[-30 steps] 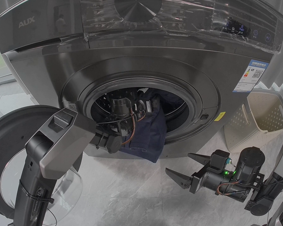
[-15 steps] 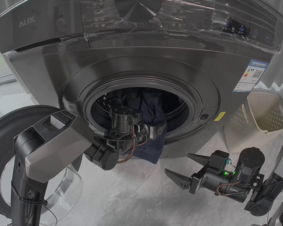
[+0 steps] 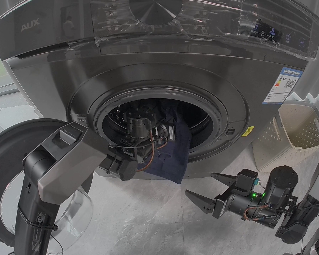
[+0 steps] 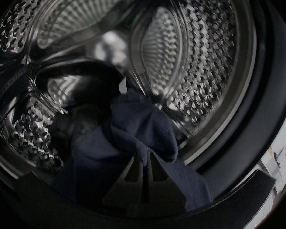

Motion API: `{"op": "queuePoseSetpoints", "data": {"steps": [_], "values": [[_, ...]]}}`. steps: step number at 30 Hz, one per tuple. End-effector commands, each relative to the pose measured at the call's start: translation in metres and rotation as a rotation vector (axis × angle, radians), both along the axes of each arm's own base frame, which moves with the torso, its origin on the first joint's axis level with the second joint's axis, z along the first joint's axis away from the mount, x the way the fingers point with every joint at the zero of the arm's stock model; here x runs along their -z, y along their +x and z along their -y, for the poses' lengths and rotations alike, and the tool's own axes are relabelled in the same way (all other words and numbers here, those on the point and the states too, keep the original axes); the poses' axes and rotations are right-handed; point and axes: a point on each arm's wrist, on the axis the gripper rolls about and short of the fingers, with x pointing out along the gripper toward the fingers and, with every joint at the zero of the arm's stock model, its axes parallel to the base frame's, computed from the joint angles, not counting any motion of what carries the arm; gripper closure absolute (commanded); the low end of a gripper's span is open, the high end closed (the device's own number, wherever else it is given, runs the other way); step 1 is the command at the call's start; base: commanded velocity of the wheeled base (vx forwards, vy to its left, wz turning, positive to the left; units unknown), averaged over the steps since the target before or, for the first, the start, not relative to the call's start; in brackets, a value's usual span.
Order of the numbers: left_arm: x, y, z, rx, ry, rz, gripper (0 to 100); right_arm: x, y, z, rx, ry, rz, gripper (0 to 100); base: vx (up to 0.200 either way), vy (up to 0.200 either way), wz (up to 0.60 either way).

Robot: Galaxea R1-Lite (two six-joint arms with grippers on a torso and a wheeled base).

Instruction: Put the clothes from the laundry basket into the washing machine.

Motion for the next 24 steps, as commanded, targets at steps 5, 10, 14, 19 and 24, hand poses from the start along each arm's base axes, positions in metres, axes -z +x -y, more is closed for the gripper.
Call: {"op": "queuePoseSetpoints", "data": {"steps": [5,10,14,19,24], "values": [[-0.040,0.030,-0.004,-0.115,-0.143,0.153,100,0.001,0.001,-0.001,0.000,-0.001,-0.001,0,0.000,0.000,0.00],[-0.041,0.031,-0.002,-0.123,-0.154,0.162,0,0.001,0.001,0.000,0.001,-0.001,-0.001,0,0.000,0.000,0.00],[-0.037,0.024,-0.001,-0.115,-0.146,0.123,0,0.001,0.001,0.000,0.003,-0.001,-0.001,0,0.000,0.000,0.00],[-0.031,-0.021,-0.004,0.004,-0.036,-0.042,0,0.000,0.001,0.000,0.003,0.002,0.001,0,0.000,0.000,0.00],[-0.014,-0.044,-0.002,0.113,0.005,-0.096,0,-0.001,0.001,0.000,0.004,0.003,0.004,0,0.000,0.000,0.00]]}}
